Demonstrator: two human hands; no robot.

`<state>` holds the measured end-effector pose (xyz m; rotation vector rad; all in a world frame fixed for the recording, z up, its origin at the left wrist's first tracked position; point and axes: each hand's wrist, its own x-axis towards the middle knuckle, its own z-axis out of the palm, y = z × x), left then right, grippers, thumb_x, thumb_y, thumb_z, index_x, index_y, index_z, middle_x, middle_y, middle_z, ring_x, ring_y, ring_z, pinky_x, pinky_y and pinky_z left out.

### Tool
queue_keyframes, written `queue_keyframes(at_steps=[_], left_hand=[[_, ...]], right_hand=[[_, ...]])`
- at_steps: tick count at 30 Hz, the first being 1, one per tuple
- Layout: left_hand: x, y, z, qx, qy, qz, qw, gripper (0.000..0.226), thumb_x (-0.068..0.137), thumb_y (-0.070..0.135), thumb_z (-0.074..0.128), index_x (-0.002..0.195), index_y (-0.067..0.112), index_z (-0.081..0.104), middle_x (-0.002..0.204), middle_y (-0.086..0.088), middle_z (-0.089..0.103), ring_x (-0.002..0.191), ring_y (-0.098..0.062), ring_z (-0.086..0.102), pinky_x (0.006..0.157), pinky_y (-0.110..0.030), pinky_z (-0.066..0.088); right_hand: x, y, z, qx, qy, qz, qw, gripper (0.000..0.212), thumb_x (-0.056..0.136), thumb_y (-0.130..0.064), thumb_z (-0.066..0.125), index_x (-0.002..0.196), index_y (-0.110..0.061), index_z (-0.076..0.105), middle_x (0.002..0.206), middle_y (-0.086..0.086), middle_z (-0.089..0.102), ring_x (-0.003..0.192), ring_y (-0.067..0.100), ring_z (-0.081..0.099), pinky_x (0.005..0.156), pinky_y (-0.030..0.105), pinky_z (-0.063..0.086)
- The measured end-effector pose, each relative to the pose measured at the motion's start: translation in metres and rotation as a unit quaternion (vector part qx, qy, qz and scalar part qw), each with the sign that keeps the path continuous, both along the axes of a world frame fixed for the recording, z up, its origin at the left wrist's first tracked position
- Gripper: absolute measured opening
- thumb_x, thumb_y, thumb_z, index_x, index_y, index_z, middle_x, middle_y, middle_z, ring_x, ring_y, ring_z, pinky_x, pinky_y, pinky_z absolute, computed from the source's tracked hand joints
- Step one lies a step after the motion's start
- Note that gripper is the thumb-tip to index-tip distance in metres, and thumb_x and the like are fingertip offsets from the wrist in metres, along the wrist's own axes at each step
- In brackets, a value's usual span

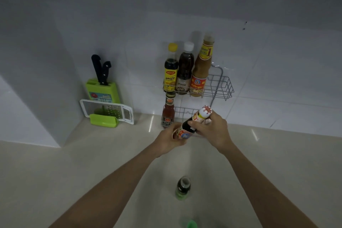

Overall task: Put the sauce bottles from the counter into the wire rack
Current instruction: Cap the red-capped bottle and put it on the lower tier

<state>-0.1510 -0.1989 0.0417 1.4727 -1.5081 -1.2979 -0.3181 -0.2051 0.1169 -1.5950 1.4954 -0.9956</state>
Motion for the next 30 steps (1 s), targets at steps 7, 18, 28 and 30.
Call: queue_keyframes(at_steps=[7, 18, 28, 30], left_hand=[[0.033, -0.052, -0.027, 0.036, 0.007, 0.075, 0.997, 0.064, 0.082, -0.005, 0.045, 0.141, 0.02, 0.038, 0.131, -0.004, 0.049, 0.122, -0.023, 0.045, 0.099, -0.031, 0.037], [0.032, -0.067, -0.043, 0.106, 0.06, 0.036, 0.992, 0.086, 0.08, -0.004, 0.049, 0.151, 0.026, 0.01, 0.141, 0.009, 0.032, 0.123, -0.007, 0.03, 0.1, -0.027, 0.03], [0.035, -0.064, -0.048, 0.091, 0.03, 0.044, 0.994, 0.087, 0.075, 0.007, 0.053, 0.149, 0.034, 0.015, 0.134, 0.011, 0.044, 0.116, -0.011, 0.04, 0.092, -0.026, 0.035], [0.036, -0.062, -0.049, 0.088, 0.024, 0.049, 0.995, 0.084, 0.079, 0.005, 0.052, 0.149, 0.034, 0.016, 0.131, 0.011, 0.044, 0.114, -0.009, 0.039, 0.091, -0.025, 0.033]], right_hand=[[0.026, -0.043, -0.044, -0.108, 0.012, -0.08, 0.991, 0.025, 0.074, -0.023, 0.08, 0.089, -0.015, 0.062, 0.077, -0.012, 0.064, 0.078, 0.008, 0.063, 0.066, 0.014, 0.05], [0.046, -0.102, -0.086, -0.084, 0.087, -0.073, 0.99, 0.03, 0.08, -0.032, 0.073, 0.098, -0.016, 0.056, 0.094, 0.0, 0.067, 0.085, 0.017, 0.062, 0.07, 0.027, 0.049], [0.054, -0.131, -0.093, -0.026, 0.172, -0.039, 0.984, 0.033, 0.085, -0.037, 0.066, 0.1, -0.01, 0.053, 0.096, 0.006, 0.065, 0.084, 0.023, 0.059, 0.068, 0.034, 0.047], [0.054, -0.135, -0.094, -0.018, 0.185, -0.031, 0.982, 0.034, 0.086, -0.038, 0.066, 0.098, -0.01, 0.052, 0.096, 0.007, 0.066, 0.084, 0.024, 0.059, 0.065, 0.032, 0.042]])
